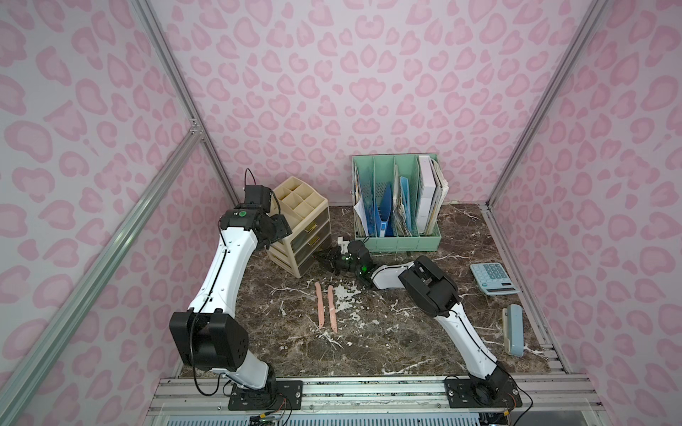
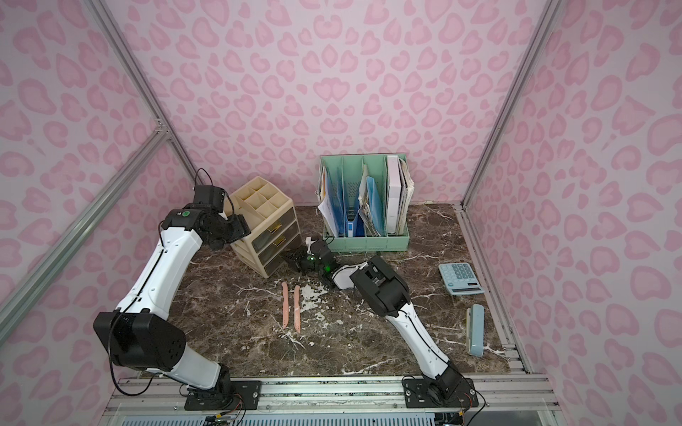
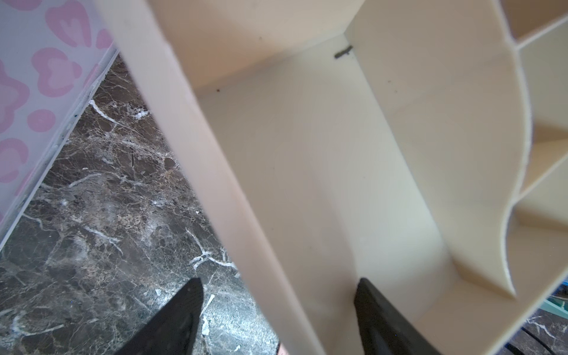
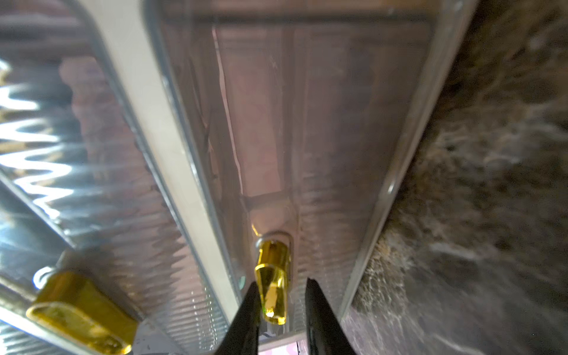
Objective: Place the fruit knives into the drawer by color
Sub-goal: Open the drawer in the storage box.
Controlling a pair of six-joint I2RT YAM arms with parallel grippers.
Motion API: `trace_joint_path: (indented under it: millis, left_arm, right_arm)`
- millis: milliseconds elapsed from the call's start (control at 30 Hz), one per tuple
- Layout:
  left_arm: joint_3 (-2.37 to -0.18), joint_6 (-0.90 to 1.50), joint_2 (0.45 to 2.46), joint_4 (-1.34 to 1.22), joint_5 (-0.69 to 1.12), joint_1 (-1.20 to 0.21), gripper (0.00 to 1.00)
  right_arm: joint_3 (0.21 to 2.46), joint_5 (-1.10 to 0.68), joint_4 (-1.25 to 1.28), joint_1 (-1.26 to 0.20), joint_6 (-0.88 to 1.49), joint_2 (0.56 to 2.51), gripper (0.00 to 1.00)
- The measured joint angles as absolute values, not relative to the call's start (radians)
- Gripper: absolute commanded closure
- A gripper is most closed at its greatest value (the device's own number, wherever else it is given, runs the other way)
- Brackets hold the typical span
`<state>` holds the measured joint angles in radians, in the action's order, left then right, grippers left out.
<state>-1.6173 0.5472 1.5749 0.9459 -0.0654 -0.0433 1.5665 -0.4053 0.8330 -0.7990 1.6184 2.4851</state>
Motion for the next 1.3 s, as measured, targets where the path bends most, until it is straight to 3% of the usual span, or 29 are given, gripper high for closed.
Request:
trace_joint_path:
  millis: [133,367,600,1300]
  left_arm:
    - [-1.616,0.547,1.575,0.944,-0.065,-0.043,0.21]
    - [-1.613,0.547,1.575,0.937,-0.062,-0.043,0.21]
    - [-1.613,0.547,1.575,0.936,-0.062,-0.043,0.21]
    - [-1.613,0.548,1.575,0.935,-0.051,-0.043,0.21]
  right_arm:
    - [1.579,-0.405,0.831,-0.799,1.618,2.492,0.74]
    - [1.585,-0.409,0.841,-0.798,1.599,2.497,0.9]
    - [1.55,-0.414,0.839,-0.795,1.592,2.472,1.0]
    - [1.356,-0.394,0.868,-0.788,1.574,2.349,1.0]
